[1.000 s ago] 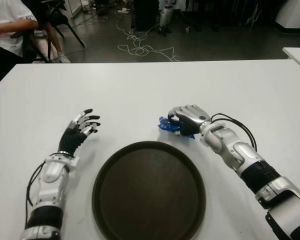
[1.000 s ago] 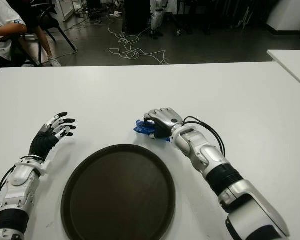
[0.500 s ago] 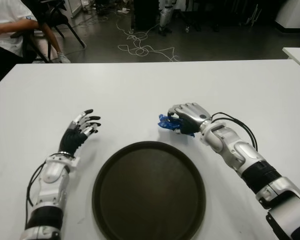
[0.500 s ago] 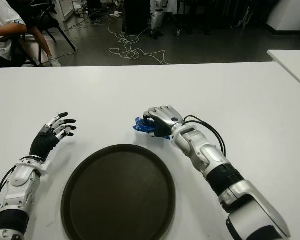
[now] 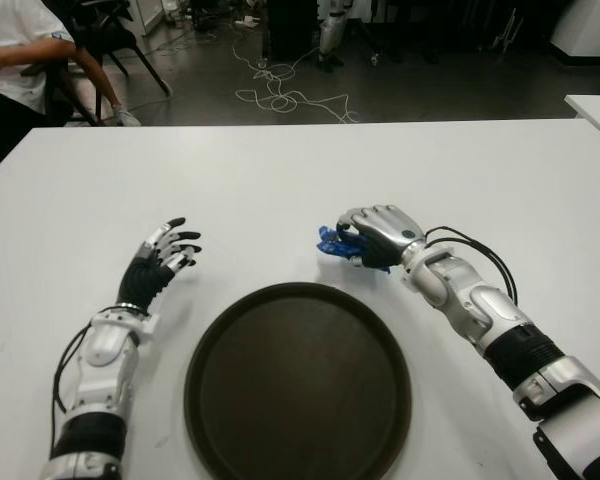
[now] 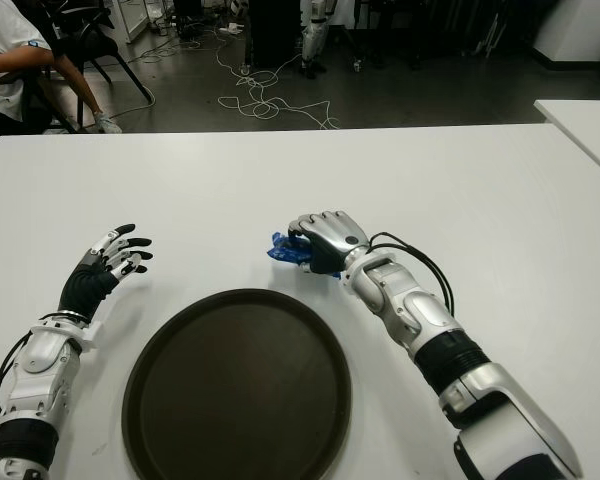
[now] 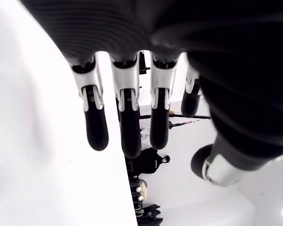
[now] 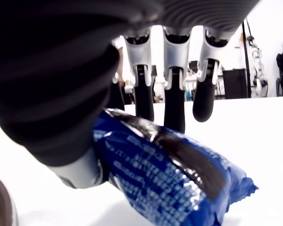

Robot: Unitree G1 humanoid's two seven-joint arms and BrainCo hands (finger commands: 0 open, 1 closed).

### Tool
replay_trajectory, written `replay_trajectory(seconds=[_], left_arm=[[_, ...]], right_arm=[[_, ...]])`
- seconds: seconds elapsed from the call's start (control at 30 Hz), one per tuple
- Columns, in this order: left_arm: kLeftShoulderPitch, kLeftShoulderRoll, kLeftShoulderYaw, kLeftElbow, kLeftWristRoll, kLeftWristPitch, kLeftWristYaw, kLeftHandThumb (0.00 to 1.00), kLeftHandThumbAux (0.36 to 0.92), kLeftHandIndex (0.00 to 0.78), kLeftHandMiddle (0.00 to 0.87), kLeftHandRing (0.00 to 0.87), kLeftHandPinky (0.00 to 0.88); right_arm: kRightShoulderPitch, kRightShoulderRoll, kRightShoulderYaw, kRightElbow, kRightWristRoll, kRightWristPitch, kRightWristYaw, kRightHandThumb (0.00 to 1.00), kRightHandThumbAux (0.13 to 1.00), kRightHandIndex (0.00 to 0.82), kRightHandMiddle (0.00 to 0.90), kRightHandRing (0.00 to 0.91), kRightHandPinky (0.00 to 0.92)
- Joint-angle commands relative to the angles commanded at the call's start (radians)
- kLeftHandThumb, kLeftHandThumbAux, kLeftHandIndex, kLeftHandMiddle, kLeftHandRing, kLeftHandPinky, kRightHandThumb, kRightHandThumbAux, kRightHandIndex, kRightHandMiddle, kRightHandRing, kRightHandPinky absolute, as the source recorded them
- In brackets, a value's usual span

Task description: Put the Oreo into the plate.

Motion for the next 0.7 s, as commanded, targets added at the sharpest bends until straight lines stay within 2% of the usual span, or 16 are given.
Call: replay_trajectory(seconds=[0.1, 0.3, 0.47, 0.7], left_arm=[[-0.003, 0.0, -0.002, 0.003, 0.002, 0.006, 0.003, 0.121, 0.667, 0.166, 0.29, 0.307, 0.343], [-0.004, -0.004, 0.001, -0.017, -0.019, 0.045, -0.007, 0.129, 0.686, 0.174, 0.298, 0.306, 0.339], [-0.005, -0.005, -0.001, -0.019, -0.012, 0.041, 0.001, 0.13, 0.69, 0.175, 0.304, 0.313, 0.351], [0.0, -0.003, -0.005, -0.023, -0.005, 0.034, 0.008, 0.084, 0.653, 0.171, 0.302, 0.311, 0.33]], right_arm=[[0.0, 0.0, -0.004, -0.005, 0.005, 0.003, -0.002, 0.369, 0.809, 0.589, 0.745, 0.765, 0.763], [0.023, -0.02, -0.05, -0.103, 0.014, 0.023, -0.001, 0.335, 0.825, 0.604, 0.76, 0.774, 0.758], [0.062, -0.032, -0.089, -0.211, 0.012, 0.023, -0.021, 0.301, 0.835, 0.612, 0.762, 0.767, 0.748], [0.124, -0.032, -0.12, -0.347, 0.023, -0.008, -0.032, 0.298, 0.833, 0.614, 0.765, 0.767, 0.753]])
